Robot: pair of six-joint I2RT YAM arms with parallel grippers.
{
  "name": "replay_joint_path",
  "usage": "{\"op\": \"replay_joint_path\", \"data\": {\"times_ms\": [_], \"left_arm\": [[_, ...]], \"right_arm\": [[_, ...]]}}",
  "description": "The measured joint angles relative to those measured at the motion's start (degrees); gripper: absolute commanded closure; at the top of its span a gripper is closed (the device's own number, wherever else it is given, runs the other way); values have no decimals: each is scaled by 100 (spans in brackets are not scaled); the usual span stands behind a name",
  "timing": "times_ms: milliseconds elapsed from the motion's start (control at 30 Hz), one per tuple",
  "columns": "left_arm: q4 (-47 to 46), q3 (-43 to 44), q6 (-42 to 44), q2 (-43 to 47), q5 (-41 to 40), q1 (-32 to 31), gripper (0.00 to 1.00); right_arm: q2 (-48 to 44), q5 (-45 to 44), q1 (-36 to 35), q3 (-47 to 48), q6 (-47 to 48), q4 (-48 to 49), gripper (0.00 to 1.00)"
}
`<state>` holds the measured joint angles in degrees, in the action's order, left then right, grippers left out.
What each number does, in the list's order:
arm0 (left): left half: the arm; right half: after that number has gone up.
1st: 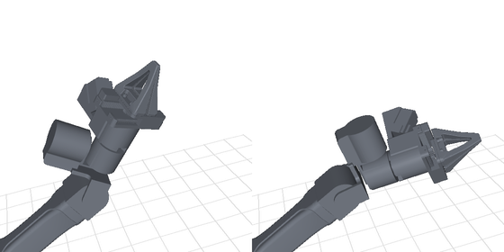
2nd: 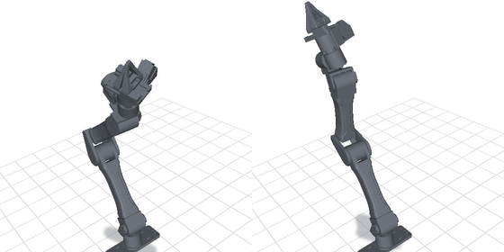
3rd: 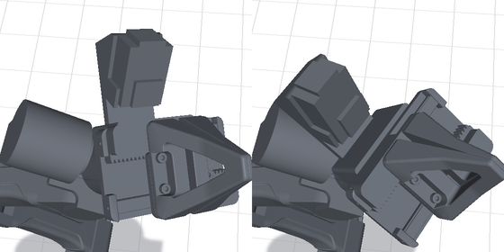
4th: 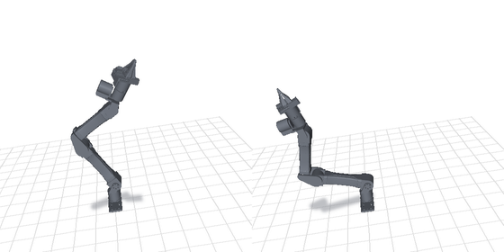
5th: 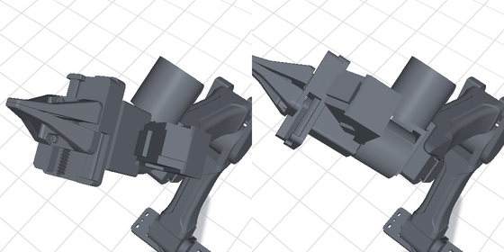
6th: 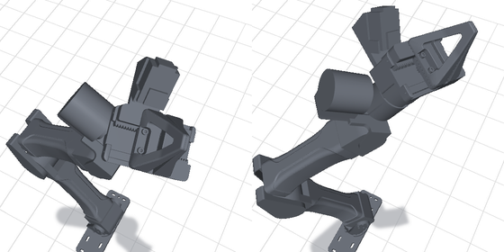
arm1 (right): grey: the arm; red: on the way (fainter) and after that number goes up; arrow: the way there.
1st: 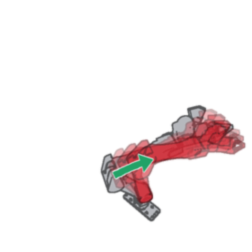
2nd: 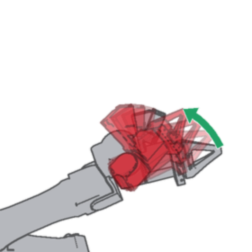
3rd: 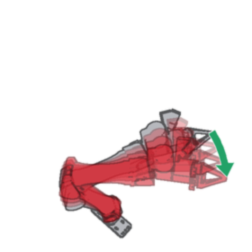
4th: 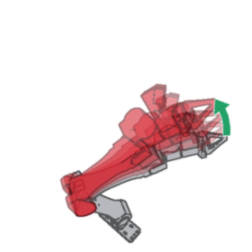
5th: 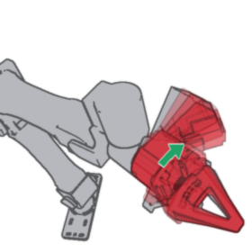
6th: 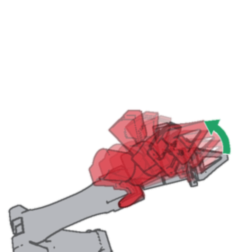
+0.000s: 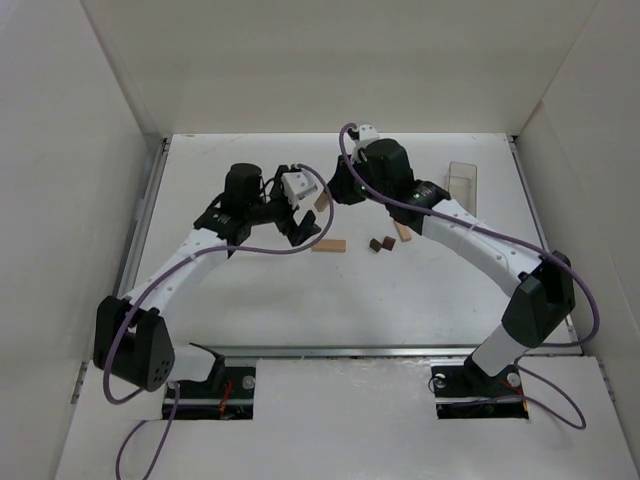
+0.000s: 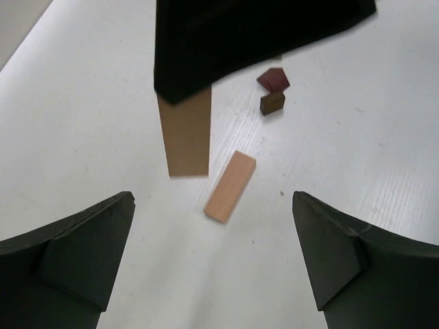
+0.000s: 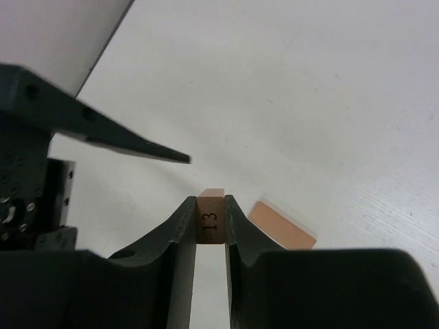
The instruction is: Build the wood block tower
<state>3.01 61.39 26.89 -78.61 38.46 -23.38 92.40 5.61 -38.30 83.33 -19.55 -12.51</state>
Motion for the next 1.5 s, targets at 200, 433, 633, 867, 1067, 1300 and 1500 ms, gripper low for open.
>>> {"op": "replay_joint_path", "data": {"times_ms": [200,433,633,867,1067,1300,1500], "left_arm": [[107,-715,-450,1021,-640,304,0],[-120,-1263,-2039,1978,-3104,352,0],[-227,-1858,-2570,2717,-4736,363,0],[-367,-2260,-2780,3032,-5364,337,0],[-420,-2463,-2861,3106,-5442,291,0],[-452,-2533,-3029,3161,-5482,286,0],[-452,-2542,-3147,3200,-5499,286,0]], "right_arm": [[166,-774,-166,109,-275,-216,100],[949,-1904,-774,463,-702,-487,100],[1497,-2691,-1239,688,-1272,-1021,100],[1958,-3071,-1237,1091,-1648,-1340,100],[2247,-3163,-1246,1311,-1740,-1478,100],[2374,-3289,-1279,1462,-1893,-1722,100],[2780,-3390,-1285,2017,-2052,-1934,100]]}}
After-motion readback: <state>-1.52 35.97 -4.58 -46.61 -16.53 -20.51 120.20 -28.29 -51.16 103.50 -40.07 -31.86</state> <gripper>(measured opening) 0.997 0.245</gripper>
